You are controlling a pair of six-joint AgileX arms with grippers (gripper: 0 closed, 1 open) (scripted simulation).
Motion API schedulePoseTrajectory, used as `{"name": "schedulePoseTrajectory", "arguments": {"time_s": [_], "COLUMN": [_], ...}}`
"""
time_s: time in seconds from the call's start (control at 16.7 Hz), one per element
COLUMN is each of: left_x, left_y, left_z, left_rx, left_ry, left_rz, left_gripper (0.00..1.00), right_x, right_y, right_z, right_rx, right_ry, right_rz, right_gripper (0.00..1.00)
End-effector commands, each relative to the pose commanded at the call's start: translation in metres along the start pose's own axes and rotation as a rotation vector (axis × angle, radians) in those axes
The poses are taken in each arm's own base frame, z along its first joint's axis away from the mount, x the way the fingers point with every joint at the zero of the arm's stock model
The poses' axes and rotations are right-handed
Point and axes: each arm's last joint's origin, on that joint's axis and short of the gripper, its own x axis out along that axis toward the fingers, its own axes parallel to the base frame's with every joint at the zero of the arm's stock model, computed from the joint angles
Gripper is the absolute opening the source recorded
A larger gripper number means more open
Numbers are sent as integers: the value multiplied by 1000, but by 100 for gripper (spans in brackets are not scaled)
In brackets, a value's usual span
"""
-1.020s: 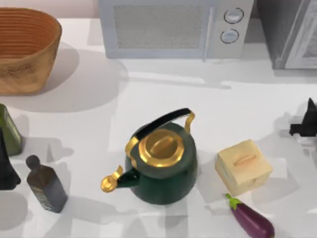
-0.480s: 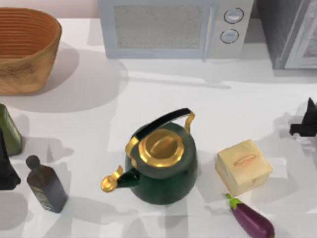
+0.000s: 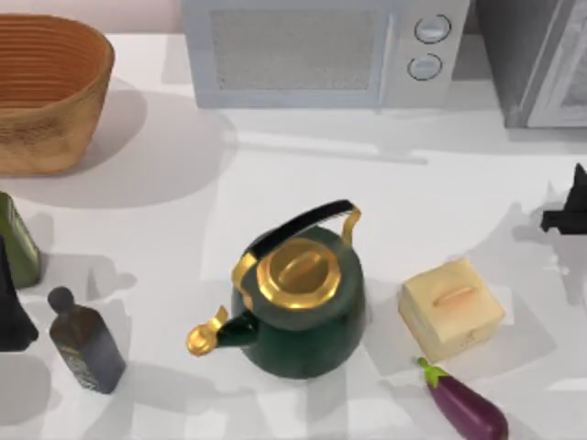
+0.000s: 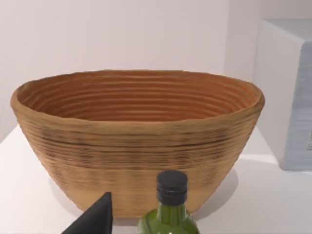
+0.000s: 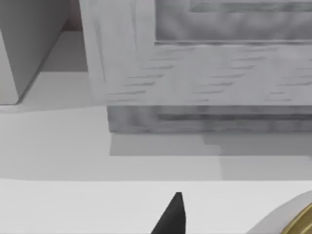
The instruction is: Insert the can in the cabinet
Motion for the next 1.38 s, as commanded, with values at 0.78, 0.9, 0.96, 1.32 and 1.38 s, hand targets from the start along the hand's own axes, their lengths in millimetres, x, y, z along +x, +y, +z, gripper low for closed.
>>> {"name": "schedulePoseTrajectory", "arguments": {"time_s": [0.78,0.9,0.96,1.32,1.38], "left_x": [0,0,0,0,0], "left_y": [0,0,0,0,0], "left_z": [0,0,0,0,0], "left_rx": [0,0,0,0,0], "left_ry": [0,0,0,0,0], "left_rz": [0,0,0,0,0], "left_gripper": [100,100,100,100,100], "right_x": [-30,-33,-33,-39,-44], "right_y": [0,0,0,0,0], "right_z": [117,122,122,123,125], "right_rx": [1,1,1,2,2], "right_ry": [0,0,0,0,-4], "right_rz": [0,0,0,0,0], "right_gripper": [0,0,0,0,0]}}
